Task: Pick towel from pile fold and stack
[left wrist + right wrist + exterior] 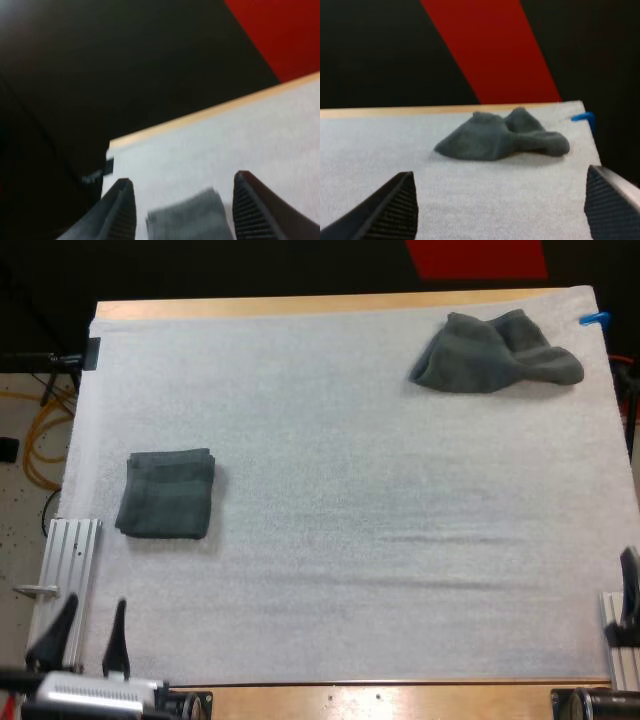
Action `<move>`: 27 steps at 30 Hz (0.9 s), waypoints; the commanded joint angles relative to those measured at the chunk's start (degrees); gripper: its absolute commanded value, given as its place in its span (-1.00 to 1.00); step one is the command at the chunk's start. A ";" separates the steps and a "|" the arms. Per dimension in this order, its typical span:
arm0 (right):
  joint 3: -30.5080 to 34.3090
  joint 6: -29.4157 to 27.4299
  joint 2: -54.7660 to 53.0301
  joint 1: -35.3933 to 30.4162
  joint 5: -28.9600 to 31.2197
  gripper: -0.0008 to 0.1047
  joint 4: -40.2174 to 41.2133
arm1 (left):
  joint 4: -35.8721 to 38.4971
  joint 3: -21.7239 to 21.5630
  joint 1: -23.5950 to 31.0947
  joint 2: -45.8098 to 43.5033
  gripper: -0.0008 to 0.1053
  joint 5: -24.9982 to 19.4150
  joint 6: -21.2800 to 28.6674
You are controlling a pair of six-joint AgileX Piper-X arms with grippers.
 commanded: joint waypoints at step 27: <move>14.36 1.96 -11.79 -0.02 -1.57 0.29 -6.00 | 7.77 8.82 0.20 -12.36 -0.17 0.04 -3.54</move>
